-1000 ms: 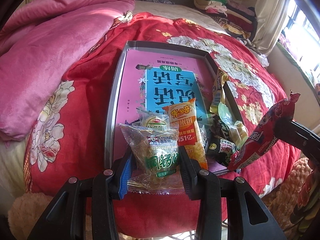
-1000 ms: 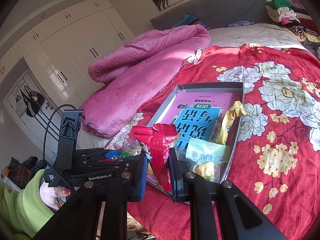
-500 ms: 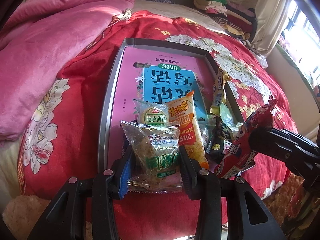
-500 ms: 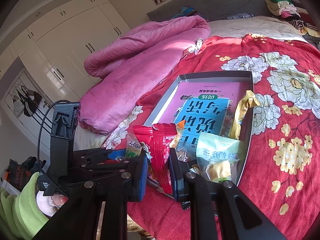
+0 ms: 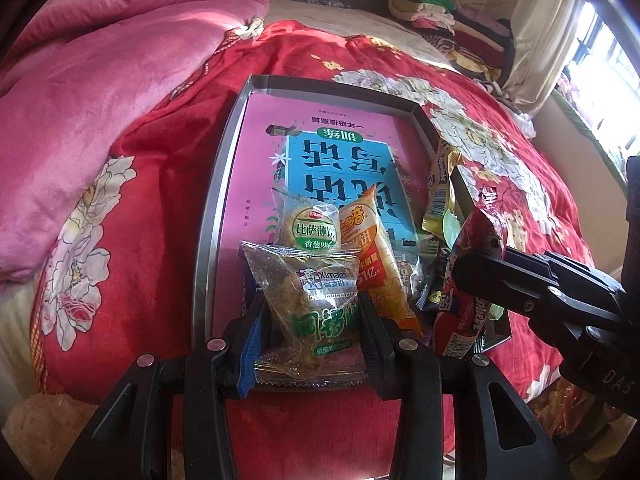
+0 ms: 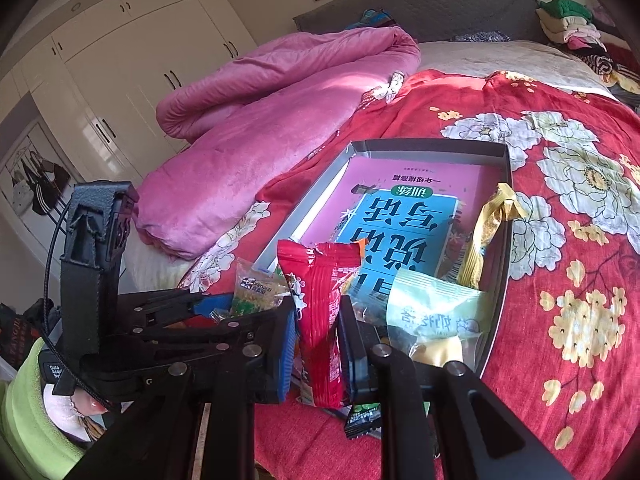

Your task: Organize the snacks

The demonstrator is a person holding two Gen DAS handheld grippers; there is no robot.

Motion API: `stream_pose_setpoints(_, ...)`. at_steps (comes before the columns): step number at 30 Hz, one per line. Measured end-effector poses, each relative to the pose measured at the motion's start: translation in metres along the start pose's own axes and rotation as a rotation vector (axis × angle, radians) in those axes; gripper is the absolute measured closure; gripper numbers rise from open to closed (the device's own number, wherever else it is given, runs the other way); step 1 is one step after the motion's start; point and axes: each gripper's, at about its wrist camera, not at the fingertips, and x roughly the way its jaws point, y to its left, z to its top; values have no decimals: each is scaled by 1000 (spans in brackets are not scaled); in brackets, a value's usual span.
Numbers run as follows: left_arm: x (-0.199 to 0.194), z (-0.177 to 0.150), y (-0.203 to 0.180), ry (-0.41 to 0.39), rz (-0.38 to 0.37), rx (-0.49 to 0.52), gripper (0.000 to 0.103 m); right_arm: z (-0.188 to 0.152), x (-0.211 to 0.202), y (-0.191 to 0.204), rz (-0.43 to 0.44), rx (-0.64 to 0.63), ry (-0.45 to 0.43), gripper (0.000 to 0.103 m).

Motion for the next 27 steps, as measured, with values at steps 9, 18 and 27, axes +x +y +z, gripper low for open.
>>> stream_pose_setpoints(9, 2, 0, 0, 1, -5, 1, 59, -8, 24, 4, -56, -70, 39, 82)
stream_pose_setpoints(18, 5, 2, -1, -2, -16, -2, 59, -15, 34, 1, -117, -132, 26, 82)
stream_pose_setpoints(27, 5, 3, -2, -8, -21, -1, 59, -13, 38, -5, -167, -180, 5, 79)
